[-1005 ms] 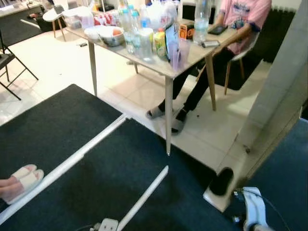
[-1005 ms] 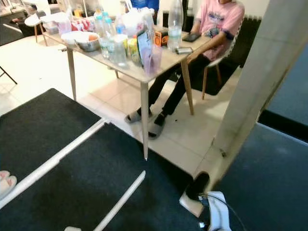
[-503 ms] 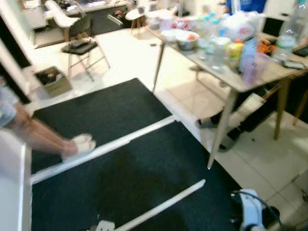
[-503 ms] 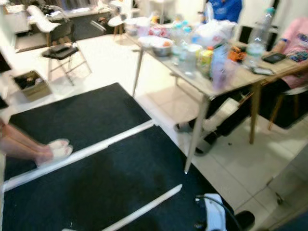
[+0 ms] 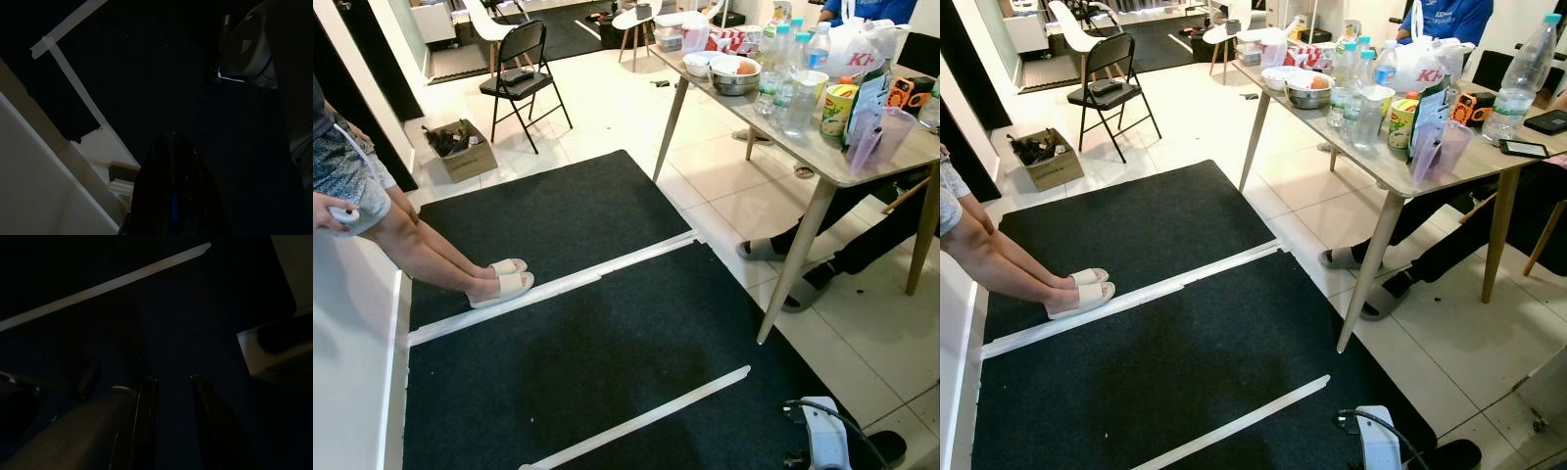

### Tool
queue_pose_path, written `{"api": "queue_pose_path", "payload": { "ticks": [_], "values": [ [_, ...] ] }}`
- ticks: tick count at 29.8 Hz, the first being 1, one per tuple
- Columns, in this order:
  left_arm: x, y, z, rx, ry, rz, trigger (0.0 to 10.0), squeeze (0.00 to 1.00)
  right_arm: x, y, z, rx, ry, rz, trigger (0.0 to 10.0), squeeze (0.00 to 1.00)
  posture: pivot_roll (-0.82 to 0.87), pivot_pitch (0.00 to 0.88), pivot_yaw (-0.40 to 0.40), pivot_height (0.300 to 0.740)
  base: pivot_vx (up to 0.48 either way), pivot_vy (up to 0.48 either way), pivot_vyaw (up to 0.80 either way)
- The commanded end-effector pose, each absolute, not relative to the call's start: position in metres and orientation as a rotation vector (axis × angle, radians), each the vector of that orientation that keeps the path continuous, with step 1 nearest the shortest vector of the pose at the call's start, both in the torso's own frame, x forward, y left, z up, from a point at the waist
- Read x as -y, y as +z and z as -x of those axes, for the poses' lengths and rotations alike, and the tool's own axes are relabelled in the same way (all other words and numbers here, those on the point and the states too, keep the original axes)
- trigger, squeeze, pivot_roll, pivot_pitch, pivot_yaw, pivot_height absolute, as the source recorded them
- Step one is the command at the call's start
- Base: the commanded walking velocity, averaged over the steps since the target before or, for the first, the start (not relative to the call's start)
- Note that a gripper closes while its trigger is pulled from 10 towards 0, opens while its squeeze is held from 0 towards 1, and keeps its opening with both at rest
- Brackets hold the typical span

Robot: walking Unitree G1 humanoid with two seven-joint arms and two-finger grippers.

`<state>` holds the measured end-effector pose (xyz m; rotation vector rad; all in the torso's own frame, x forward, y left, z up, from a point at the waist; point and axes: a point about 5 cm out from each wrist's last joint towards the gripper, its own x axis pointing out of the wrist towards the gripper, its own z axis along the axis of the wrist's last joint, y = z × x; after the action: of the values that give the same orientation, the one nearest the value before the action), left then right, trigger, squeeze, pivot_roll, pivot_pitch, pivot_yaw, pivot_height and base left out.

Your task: Restocking fridge

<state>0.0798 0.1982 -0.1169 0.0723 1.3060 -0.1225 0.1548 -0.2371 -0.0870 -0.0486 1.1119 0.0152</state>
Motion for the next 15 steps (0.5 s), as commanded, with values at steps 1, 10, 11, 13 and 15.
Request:
{"api": "queue_pose_path", "payload": {
  "ticks": [1,10,11,13,15],
  "values": [
    [-0.196,-0.114,-0.091,-1.263,-0.133,-0.072,10.0,0.0,0.235,-0.091,-0.147,-1.148,0.031,0.08,10.0,0.0,-0.05,0.0,0.025,0.74,0.0,0.0,0.0],
    [-0.195,-0.115,-0.091,-1.266,-0.141,-0.073,10.0,0.0,0.241,-0.098,-0.121,-1.23,0.055,0.143,10.0,0.0,-0.05,0.0,0.019,0.74,0.249,0.0,0.0],
    [-0.195,-0.115,-0.091,-1.267,-0.141,-0.073,10.0,0.0,0.241,-0.098,-0.12,-1.233,0.055,0.143,10.0,0.0,-0.05,0.0,0.019,0.74,0.255,0.0,0.0],
    [-0.195,-0.115,-0.091,-1.268,-0.145,-0.075,10.0,0.0,0.242,-0.099,-0.117,-1.242,0.064,0.155,10.0,0.0,-0.05,0.0,0.015,0.74,0.272,0.0,0.0],
    [-0.195,-0.115,-0.091,-1.267,-0.148,-0.076,10.0,0.0,0.242,-0.099,-0.116,-1.247,0.073,0.169,10.0,0.0,-0.05,0.0,0.013,0.74,0.285,0.0,0.0]
  ]
}}
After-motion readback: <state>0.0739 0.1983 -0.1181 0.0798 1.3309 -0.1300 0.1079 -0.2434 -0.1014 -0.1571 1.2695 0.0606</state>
